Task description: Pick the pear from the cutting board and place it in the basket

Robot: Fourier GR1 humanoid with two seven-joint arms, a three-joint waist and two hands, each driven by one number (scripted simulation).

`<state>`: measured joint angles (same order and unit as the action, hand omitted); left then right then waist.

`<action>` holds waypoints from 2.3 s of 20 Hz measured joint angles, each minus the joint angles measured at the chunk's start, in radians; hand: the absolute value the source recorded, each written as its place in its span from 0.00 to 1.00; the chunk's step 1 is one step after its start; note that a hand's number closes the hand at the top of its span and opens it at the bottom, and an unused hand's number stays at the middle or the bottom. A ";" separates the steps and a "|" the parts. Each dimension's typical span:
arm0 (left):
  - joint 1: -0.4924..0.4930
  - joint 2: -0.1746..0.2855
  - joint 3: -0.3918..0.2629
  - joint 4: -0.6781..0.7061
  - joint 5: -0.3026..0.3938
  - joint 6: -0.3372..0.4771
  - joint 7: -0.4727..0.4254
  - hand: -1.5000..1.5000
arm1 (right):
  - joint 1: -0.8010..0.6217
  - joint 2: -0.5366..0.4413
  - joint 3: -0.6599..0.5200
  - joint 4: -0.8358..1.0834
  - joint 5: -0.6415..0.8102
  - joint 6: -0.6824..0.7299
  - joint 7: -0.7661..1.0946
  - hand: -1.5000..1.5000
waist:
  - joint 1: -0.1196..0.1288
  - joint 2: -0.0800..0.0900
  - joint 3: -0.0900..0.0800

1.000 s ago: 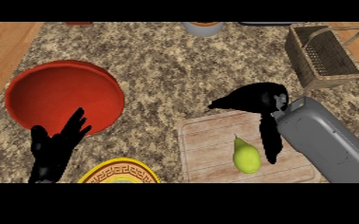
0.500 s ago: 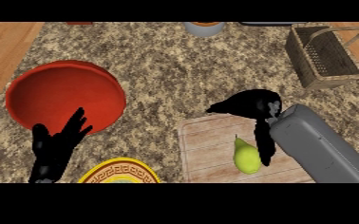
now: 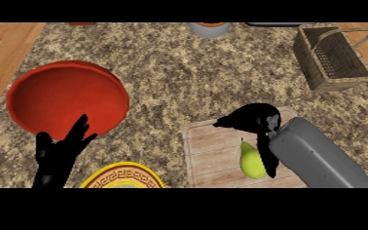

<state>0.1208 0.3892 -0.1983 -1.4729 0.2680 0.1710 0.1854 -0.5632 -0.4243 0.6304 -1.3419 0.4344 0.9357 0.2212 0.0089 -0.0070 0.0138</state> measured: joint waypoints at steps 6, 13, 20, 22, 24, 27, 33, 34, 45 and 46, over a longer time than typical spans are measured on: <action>-0.008 -0.011 0.012 0.011 -0.018 -0.004 0.021 0.50 | 0.027 0.017 0.007 0.011 0.057 -0.013 -0.032 0.00 | -0.003 -0.001 0.000; -0.003 -0.030 0.029 0.011 -0.030 -0.020 0.020 0.50 | 0.063 0.026 0.007 0.029 0.125 -0.044 -0.093 0.00 | -0.004 -0.002 -0.001; 0.004 -0.044 0.041 0.008 -0.043 -0.035 0.008 0.50 | 0.061 0.011 0.026 0.026 0.211 -0.100 -0.193 1.00 | -0.002 -0.005 -0.005; 0.001 -0.043 0.049 0.014 -0.038 -0.049 0.011 0.50 | 0.069 -0.007 0.044 0.026 0.247 -0.147 -0.253 1.00 | -0.001 -0.006 -0.005; 0.007 -0.038 0.056 0.008 -0.036 -0.062 0.011 0.50 | 0.061 0.000 0.048 0.033 0.276 -0.166 -0.269 1.00 | -0.001 -0.006 -0.006; 0.001 -0.048 0.056 0.007 -0.050 -0.047 0.037 0.50 | 0.076 0.014 0.028 0.009 0.307 -0.197 -0.236 1.00 | -0.006 -0.007 -0.005; 0.041 -0.049 0.069 -0.011 -0.054 -0.032 0.032 0.50 | 0.111 0.057 -0.128 -0.092 0.360 -0.334 0.046 1.00 | -0.044 -0.013 -0.002; 0.046 -0.049 0.071 -0.018 -0.054 -0.030 0.030 0.50 | 0.128 0.067 -0.141 -0.128 0.369 -0.350 0.093 1.00 | -0.044 -0.013 -0.003; 0.058 -0.054 0.082 -0.027 -0.053 -0.043 0.021 0.50 | 0.230 0.286 -0.316 -0.520 0.323 -0.559 0.366 1.00 | -0.047 -0.008 -0.002; 0.059 -0.053 0.083 -0.028 -0.053 -0.042 0.025 0.50 | 0.228 0.315 -0.347 -0.558 0.300 -0.588 0.376 1.00 | -0.049 -0.008 -0.002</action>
<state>0.1798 0.3363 -0.1154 -1.5007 0.2148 0.1293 0.2105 -0.3353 -0.1090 0.2834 -1.8997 0.7347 0.3478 0.5973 -0.0404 -0.0155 0.0117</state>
